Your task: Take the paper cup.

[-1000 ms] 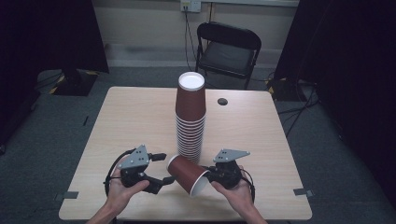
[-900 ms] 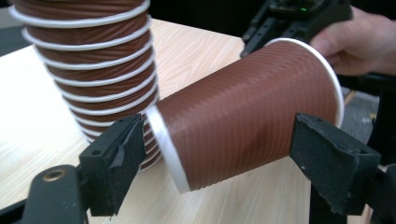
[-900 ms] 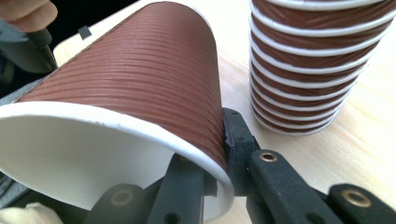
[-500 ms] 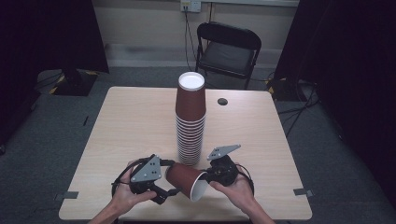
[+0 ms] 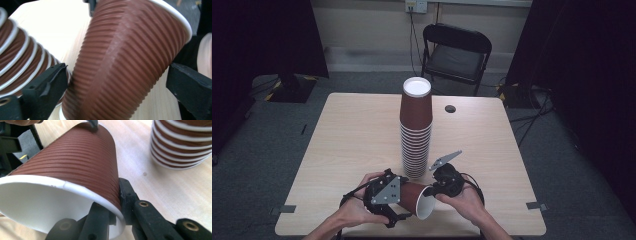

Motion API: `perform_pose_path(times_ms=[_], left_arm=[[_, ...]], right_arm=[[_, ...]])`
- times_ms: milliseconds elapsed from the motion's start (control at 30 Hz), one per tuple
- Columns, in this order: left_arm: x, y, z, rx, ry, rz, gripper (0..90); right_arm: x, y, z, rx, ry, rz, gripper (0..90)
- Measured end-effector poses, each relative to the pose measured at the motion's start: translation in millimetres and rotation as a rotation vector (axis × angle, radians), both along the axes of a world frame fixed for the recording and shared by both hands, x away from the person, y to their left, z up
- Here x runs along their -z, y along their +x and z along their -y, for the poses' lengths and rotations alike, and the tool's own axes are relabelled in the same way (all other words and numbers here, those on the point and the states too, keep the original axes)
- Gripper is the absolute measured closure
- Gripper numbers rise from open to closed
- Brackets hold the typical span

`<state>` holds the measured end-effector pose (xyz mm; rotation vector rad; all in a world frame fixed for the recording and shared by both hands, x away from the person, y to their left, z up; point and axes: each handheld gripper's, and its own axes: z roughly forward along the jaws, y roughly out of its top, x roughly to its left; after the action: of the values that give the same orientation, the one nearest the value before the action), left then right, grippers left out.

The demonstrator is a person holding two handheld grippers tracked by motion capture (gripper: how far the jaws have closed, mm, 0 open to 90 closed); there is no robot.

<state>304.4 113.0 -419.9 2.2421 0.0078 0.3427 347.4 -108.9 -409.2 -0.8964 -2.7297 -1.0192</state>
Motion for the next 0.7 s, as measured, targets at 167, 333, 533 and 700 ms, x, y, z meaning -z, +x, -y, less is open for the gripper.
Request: perform_pose_path(times_ms=[167, 333, 533, 700], left_arm=[[1.9, -6.2, 9.1, 0.043, 0.04, 0.054, 6.3], [5.3, -8.2, 17.1, 0.042, 0.054, 0.08, 6.3], [4.4, -5.7, 15.5, 0.015, 0.02, 0.071, 6.3], [3.0, -9.8, 19.5, 0.012, 0.004, 0.097, 7.6]], right_arm=[[-1.2, 2.9, -4.2, -0.005, -0.019, -0.062, 86.5], [-2.7, 4.6, -11.9, -0.001, -0.044, -0.087, 86.7], [-2.7, 9.9, -12.7, 0.028, -0.021, -0.12, 86.1], [-2.5, 13.3, -13.4, 0.038, -0.008, -0.137, 84.9]])
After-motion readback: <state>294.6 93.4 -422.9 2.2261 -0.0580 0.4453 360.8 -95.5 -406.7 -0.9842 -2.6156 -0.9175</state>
